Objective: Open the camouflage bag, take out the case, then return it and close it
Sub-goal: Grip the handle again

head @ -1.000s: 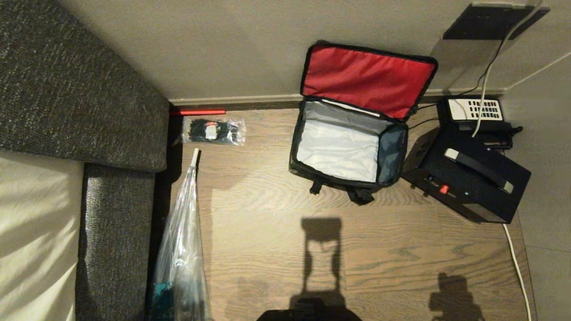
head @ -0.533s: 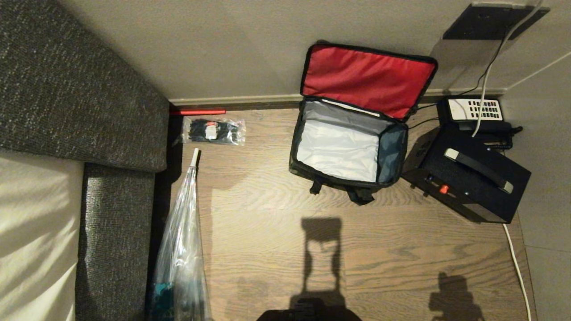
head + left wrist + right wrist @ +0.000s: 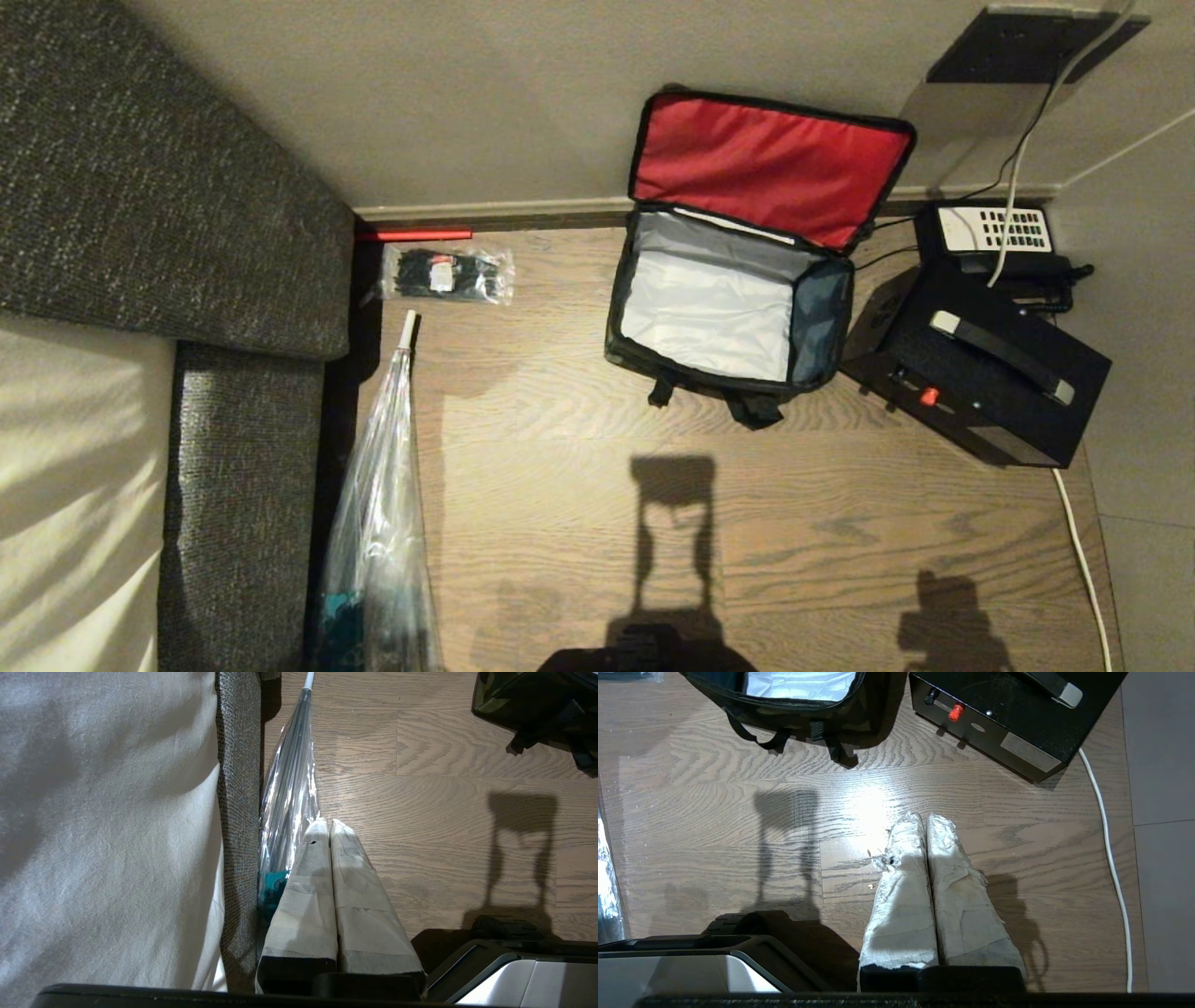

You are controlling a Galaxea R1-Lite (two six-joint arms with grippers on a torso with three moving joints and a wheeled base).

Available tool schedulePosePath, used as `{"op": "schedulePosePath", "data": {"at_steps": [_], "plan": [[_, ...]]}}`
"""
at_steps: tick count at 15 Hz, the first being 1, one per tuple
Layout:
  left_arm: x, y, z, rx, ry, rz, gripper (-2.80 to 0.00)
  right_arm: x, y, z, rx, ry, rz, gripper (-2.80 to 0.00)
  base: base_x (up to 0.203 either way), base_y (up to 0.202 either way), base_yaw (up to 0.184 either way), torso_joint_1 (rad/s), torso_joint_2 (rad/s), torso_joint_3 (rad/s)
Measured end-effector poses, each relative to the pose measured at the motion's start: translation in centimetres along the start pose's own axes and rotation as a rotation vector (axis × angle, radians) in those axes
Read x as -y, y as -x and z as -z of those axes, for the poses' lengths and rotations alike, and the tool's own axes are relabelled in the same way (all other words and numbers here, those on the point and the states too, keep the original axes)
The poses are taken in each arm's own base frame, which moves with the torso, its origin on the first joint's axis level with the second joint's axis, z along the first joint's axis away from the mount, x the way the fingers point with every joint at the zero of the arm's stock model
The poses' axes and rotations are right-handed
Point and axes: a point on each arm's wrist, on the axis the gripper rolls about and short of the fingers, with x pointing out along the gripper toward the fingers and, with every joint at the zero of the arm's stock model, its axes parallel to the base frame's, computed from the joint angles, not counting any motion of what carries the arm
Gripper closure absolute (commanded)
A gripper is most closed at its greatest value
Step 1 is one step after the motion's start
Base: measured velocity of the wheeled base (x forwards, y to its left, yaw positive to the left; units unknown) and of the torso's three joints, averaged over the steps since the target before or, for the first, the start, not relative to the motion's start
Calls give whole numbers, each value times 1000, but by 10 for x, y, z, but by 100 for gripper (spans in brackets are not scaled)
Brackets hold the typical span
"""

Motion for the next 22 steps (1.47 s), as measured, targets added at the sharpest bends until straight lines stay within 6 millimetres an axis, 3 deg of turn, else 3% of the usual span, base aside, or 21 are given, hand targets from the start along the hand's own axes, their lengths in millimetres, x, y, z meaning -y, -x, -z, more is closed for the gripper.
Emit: {"op": "schedulePosePath", "data": {"at_steps": [22], "plan": [[0,0,0,0,0,0,0,0,0,0,0,0,0,0,0,0,0,0,0,0]]}}
